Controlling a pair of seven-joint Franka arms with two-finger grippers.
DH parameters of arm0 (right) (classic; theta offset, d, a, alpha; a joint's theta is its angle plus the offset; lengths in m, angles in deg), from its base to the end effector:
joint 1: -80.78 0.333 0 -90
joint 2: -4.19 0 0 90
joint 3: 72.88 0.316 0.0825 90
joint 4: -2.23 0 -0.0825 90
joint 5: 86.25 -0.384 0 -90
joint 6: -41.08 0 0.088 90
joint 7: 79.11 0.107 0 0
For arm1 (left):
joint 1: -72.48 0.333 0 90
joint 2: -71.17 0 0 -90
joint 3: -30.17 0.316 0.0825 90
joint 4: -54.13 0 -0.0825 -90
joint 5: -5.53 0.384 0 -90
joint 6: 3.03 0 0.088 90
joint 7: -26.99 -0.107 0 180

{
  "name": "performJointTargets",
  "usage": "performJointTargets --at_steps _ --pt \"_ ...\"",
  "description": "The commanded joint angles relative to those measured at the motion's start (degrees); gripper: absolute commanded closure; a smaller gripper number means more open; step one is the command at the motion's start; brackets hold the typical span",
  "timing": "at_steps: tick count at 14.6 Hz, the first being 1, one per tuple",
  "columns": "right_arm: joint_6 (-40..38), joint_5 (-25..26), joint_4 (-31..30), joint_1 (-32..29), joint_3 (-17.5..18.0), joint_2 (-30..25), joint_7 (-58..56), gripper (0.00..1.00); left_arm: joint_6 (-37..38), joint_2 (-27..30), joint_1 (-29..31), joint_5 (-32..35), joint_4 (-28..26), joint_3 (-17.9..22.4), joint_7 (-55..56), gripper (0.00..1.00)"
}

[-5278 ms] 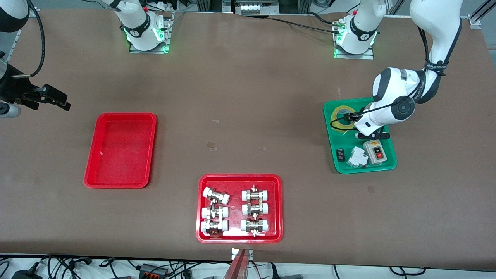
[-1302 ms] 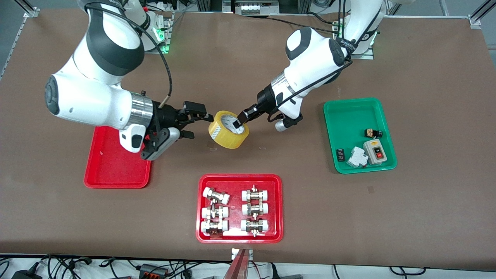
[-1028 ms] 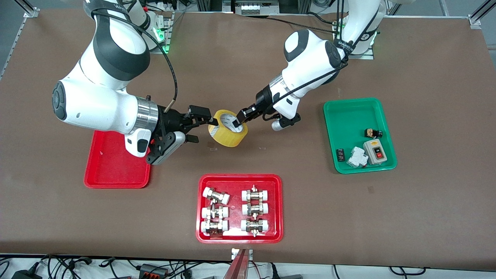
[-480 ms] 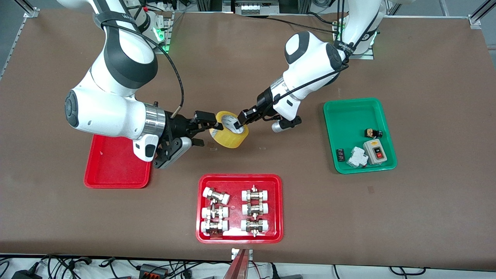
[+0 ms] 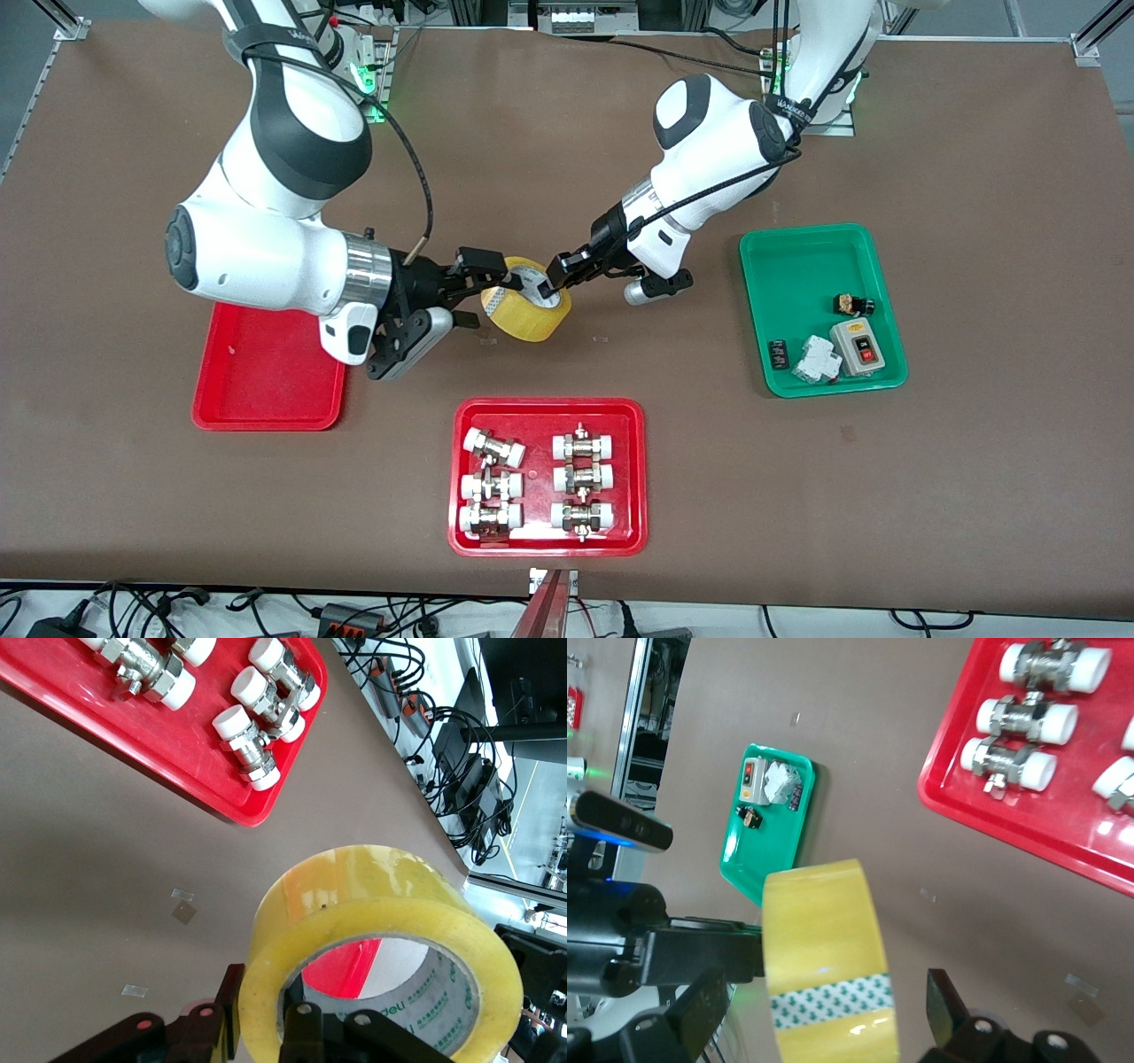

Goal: Left arm passes tape to right arm into tray
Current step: 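Close the right gripper on the tape roll beside the left gripper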

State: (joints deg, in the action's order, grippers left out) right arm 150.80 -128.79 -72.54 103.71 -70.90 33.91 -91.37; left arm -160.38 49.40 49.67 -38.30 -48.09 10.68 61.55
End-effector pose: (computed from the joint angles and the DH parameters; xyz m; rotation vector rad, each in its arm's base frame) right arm 0.6379 0.3430 0.4709 -2.3596 -0.4962 -0.0083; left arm 0.5399 -0.4199 0.4089 2.2500 0.6444 0.0583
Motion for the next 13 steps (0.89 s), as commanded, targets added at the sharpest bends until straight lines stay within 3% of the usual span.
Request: performJointTargets --at_steps 1,4,6,7,8,13 --pt "0.2 -1.3 1.5 0.9 -0.1 1.2 -0.8 0.0 -0.7 -0.5 0.1 -2.0 1.3 -0.3 -2.3 0.95" --pt "0.1 -1.2 1.5 0.8 -0.2 1.2 -1.4 0.0 -0.8 -0.5 0.1 -2.0 1.3 -0.3 -2.3 0.95" --pt "0.0 -1.4 1.5 0.7 -0.2 1.2 -3.2 0.42 -0.8 -0.5 0.1 -2.0 1.2 -0.3 -2.3 0.95" --pt "0.0 -1.5 1.5 0.4 -0.2 1.2 -3.2 0.54 -0.8 -0.5 0.1 -2.0 1.2 -0.3 -2.4 0.95" --pt "-0.2 -1.5 1.5 0.4 -0.2 1.2 -3.1 0.58 -0.8 -0.5 0.1 -2.0 1.2 -0.3 -2.3 0.95" --pt "-0.6 -1.5 1.5 0.2 -0.2 1.1 -3.1 0.58 -0.8 -0.5 0.3 -2.0 1.2 -0.3 -2.4 0.95"
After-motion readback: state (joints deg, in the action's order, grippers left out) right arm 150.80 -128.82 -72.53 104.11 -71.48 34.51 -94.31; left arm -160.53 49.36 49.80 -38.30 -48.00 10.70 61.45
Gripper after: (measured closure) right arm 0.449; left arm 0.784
